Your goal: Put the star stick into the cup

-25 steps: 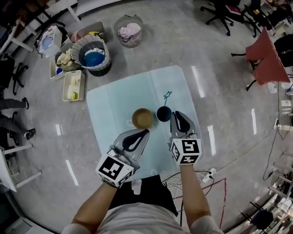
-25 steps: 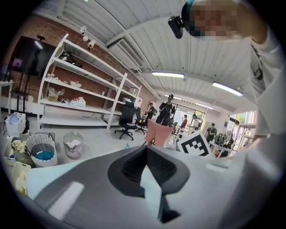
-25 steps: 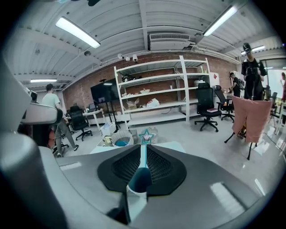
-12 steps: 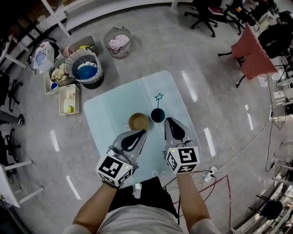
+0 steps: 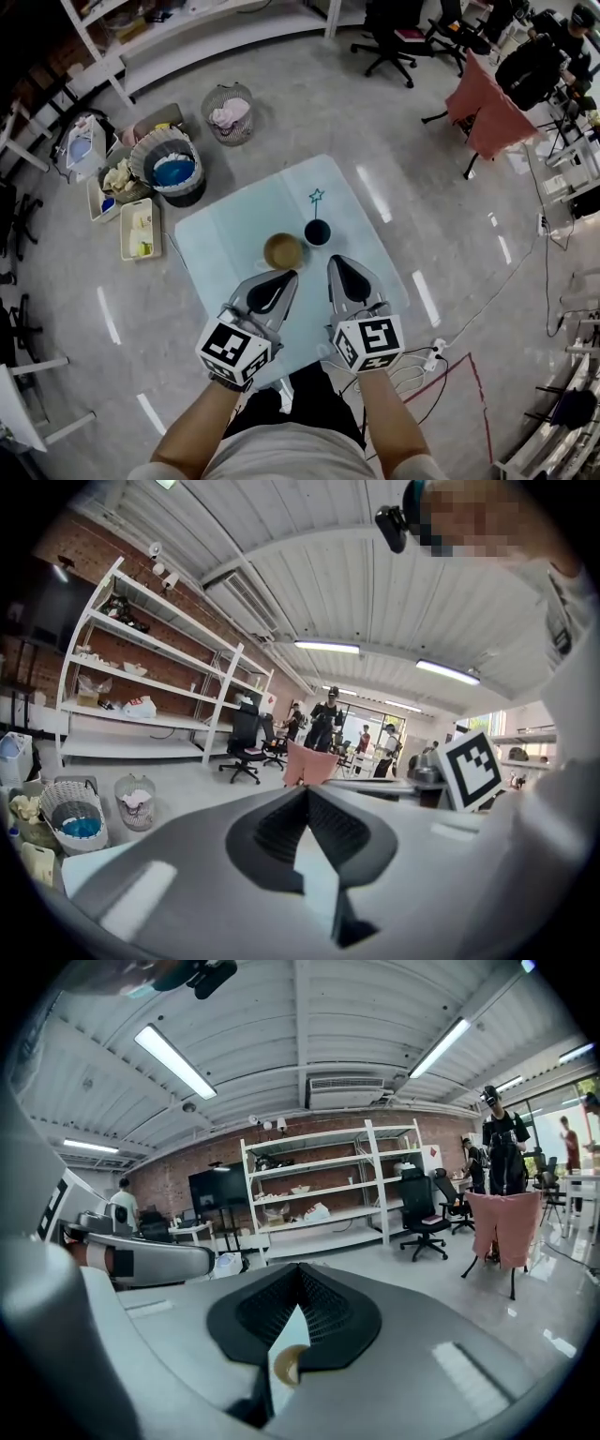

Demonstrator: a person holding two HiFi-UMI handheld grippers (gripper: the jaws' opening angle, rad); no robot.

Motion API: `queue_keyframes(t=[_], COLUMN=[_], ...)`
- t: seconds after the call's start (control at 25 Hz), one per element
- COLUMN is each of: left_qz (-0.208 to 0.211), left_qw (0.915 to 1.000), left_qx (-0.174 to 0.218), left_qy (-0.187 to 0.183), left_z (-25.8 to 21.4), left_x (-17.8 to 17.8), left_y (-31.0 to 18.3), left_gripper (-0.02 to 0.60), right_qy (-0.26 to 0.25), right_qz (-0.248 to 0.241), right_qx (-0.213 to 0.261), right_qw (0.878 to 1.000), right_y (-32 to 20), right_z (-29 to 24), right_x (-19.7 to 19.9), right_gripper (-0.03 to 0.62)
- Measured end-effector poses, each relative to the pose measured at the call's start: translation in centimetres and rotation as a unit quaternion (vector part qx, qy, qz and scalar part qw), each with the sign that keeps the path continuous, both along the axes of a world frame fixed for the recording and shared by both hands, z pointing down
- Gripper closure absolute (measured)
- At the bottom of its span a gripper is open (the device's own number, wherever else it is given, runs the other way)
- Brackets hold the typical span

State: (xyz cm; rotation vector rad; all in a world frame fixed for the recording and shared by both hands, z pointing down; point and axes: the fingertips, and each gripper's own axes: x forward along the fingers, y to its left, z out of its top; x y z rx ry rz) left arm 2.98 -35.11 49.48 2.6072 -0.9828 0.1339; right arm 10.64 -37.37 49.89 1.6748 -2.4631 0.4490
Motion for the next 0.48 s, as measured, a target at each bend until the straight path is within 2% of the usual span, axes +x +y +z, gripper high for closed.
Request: queue_keyframes(t=[0.48], left_qz=[0.012], left_qw=[0.9995], left_qx=[0.029], left_qy=[0.01], left_z=[-5.5], left_x=[-2.5], left_y=[5.6], left_gripper=[0.575], right_qy=[0.006], right_qz=[0.011], right_qx=[0.047], right_qw=[0.999], right_y=[7.1], right_z=[-7.0], right_x=[-3.0], right_gripper=[0.583])
